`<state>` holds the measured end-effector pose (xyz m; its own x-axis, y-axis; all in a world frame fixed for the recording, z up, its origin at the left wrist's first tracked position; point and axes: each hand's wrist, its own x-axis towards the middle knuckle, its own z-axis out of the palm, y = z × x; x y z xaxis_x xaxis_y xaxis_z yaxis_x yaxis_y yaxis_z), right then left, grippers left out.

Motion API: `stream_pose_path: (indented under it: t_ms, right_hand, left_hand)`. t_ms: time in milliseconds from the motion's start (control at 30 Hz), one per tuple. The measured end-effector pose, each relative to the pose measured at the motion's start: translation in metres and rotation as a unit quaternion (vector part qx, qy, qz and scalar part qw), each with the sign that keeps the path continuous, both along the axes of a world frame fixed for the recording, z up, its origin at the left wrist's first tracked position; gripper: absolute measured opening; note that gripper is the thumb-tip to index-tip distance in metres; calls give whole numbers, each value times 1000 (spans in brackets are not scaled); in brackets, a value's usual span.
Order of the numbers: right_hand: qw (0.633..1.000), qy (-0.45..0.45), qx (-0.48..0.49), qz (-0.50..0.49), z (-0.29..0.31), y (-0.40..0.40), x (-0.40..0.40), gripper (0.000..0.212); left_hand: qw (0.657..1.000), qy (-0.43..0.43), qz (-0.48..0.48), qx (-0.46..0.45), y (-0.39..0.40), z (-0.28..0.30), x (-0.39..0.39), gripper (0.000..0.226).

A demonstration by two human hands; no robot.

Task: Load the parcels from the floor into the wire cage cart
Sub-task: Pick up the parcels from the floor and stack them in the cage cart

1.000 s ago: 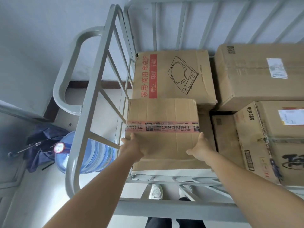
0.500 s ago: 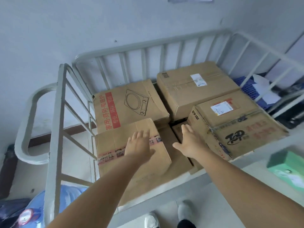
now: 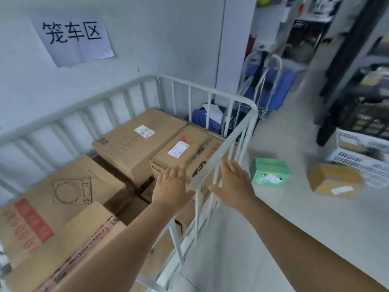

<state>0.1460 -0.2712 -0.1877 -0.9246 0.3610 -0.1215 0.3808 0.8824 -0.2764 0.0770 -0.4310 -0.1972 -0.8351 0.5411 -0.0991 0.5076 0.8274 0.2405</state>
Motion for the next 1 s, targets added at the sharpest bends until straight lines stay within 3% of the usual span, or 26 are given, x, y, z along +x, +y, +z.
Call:
stream_pose_path:
  t_ms: [133, 533, 733, 1000]
  right_hand:
    - [998, 17, 11, -64, 0, 51, 73, 73]
    - [952, -35, -27, -304, -10, 149, 324, 83]
    - [899, -40, -37, -435, -19, 166, 428, 84]
    - [793, -42, -60, -605, -23, 166, 527, 84]
  left_hand:
    - [997, 8, -72, 5, 62, 8, 49, 78]
    - [949, 31, -312, -16, 218, 9, 240, 80]
    - [893, 48, -446, -23, 282, 8, 326, 77]
    - [802, 47, -595, -35, 349, 3, 415, 73]
